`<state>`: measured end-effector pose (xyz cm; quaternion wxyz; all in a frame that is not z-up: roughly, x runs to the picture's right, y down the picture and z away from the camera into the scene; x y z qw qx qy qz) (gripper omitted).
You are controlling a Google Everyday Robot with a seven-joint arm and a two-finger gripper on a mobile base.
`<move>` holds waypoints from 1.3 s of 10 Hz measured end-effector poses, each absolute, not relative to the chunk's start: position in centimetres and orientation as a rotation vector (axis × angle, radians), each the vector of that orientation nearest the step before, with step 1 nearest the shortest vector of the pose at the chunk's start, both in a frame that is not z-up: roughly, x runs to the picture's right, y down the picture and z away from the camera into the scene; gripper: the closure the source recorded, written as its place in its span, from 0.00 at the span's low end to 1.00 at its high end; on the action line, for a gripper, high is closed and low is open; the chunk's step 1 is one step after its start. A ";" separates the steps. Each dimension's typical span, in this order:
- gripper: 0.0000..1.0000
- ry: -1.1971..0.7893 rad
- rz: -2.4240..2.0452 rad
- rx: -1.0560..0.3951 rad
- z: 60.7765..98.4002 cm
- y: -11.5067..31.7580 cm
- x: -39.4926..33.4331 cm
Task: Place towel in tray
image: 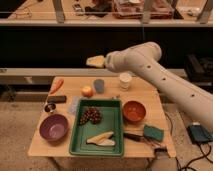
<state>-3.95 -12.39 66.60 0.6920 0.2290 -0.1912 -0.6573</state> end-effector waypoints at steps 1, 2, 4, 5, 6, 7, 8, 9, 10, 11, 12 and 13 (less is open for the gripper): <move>0.20 -0.425 -1.547 0.530 66.5 -12.3 -5.8; 0.20 -0.421 -1.642 0.542 66.7 -12.0 -8.2; 0.20 -0.417 -1.816 0.522 67.8 -10.8 -13.2; 0.20 -0.411 -1.844 0.516 68.1 -10.6 -13.9; 0.20 -0.409 -1.857 0.514 68.1 -10.6 -14.3; 0.20 -0.408 -1.858 0.513 68.1 -10.6 -14.2; 0.20 -0.403 -1.870 0.507 68.2 -10.7 -14.0; 0.20 -0.404 -1.894 0.497 68.2 -10.6 -14.3; 0.20 -0.406 -1.965 0.458 68.8 -10.5 -14.7; 0.20 -0.433 -2.126 0.406 69.8 -9.9 -16.2; 0.20 -0.453 -2.232 0.381 70.5 -9.3 -17.2; 0.20 -0.484 -2.346 0.350 71.6 -8.4 -18.5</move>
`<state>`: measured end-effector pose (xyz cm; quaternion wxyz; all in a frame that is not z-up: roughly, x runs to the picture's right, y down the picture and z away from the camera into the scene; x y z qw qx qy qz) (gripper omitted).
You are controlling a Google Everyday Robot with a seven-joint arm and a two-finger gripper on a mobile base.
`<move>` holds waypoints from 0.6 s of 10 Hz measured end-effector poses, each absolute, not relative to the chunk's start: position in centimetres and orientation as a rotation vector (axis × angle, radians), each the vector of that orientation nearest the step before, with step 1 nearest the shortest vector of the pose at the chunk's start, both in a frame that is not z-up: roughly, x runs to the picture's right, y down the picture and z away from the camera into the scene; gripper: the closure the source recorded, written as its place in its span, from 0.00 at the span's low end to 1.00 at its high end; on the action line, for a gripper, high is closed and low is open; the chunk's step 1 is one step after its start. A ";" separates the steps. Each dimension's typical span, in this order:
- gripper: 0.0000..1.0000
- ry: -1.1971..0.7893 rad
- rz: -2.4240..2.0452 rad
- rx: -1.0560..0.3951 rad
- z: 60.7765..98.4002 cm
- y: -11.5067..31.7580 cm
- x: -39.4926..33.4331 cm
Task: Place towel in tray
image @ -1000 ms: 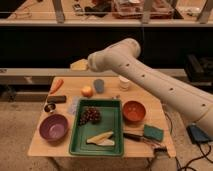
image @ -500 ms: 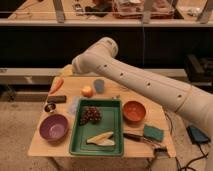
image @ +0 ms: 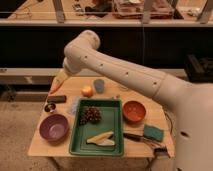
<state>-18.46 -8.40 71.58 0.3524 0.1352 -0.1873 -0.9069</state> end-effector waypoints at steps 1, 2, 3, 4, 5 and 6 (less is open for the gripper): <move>0.20 -0.522 -2.415 0.323 73.0 -7.1 -19.3; 0.20 -0.542 -2.428 0.303 73.8 -6.3 -19.6; 0.20 -0.567 -2.435 0.290 74.7 -5.2 -20.4; 0.20 -0.612 -2.423 0.277 76.1 -3.1 -21.9; 0.20 -0.639 -2.415 0.268 76.9 -1.9 -23.0; 0.20 -0.656 -2.408 0.255 77.7 -1.0 -23.8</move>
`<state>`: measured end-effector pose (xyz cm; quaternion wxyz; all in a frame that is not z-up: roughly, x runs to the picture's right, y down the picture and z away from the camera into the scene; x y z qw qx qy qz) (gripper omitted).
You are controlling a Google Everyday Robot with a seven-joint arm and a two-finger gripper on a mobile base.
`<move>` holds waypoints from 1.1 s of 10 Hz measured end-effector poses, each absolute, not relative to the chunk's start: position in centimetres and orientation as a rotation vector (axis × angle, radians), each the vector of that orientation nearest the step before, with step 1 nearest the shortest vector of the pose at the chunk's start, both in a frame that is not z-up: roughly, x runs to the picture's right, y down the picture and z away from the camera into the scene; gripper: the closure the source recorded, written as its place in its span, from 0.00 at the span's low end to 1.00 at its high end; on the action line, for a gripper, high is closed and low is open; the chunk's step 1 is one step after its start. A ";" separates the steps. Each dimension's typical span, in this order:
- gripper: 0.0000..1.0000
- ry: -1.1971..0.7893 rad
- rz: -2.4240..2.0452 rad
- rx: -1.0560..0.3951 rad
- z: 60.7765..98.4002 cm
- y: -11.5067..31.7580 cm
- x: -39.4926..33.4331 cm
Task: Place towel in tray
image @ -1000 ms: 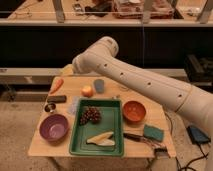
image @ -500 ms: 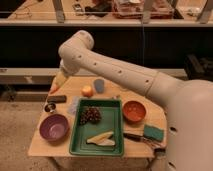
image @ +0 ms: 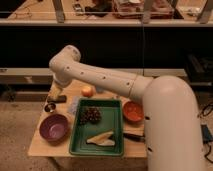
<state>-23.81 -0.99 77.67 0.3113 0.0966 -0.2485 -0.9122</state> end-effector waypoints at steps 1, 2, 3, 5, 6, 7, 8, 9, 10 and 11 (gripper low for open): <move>0.20 -0.677 -2.404 0.235 78.4 -0.2 -25.0; 0.20 -0.716 -2.383 0.214 79.4 0.4 -25.8; 0.20 -0.731 -2.361 0.192 80.3 0.4 -25.7; 0.20 -0.761 -2.294 0.126 82.9 0.9 -24.2; 0.20 -0.767 -2.256 0.092 84.6 1.4 -22.6; 0.20 -0.767 -2.217 0.064 86.3 2.0 -21.0; 0.20 -0.767 -2.181 0.037 88.3 2.6 -19.8; 0.20 -0.764 -2.164 0.024 89.2 2.7 -19.2; 0.20 -0.760 -2.148 0.007 90.2 2.5 -18.4; 0.20 -0.754 -2.140 -0.001 90.6 2.1 -17.6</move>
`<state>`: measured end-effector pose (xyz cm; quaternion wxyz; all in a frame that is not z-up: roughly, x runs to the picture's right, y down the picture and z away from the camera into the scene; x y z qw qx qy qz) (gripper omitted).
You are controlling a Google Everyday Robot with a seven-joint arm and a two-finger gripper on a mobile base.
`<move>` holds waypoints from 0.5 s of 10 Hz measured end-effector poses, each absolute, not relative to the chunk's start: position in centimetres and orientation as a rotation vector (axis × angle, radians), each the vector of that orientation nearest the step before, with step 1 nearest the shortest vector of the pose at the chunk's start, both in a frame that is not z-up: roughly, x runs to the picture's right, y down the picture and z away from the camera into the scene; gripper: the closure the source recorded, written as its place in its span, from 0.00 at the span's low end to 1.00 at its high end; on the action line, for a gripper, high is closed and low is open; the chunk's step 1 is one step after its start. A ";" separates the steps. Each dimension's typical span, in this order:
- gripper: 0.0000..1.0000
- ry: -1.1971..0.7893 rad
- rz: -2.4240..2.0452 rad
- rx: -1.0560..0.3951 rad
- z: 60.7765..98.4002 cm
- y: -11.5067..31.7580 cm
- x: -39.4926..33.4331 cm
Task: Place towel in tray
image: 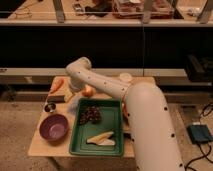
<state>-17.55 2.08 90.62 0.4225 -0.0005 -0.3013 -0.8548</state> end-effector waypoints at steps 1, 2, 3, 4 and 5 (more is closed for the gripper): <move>0.20 -0.747 -2.134 -0.010 90.8 1.5 -16.8; 0.20 -0.745 -2.137 -0.012 90.7 1.3 -17.0; 0.20 -0.746 -2.143 -0.019 90.6 1.3 -17.2; 0.20 -0.750 -2.148 -0.030 90.6 1.5 -17.1; 0.20 -0.755 -2.146 -0.044 90.6 2.0 -16.8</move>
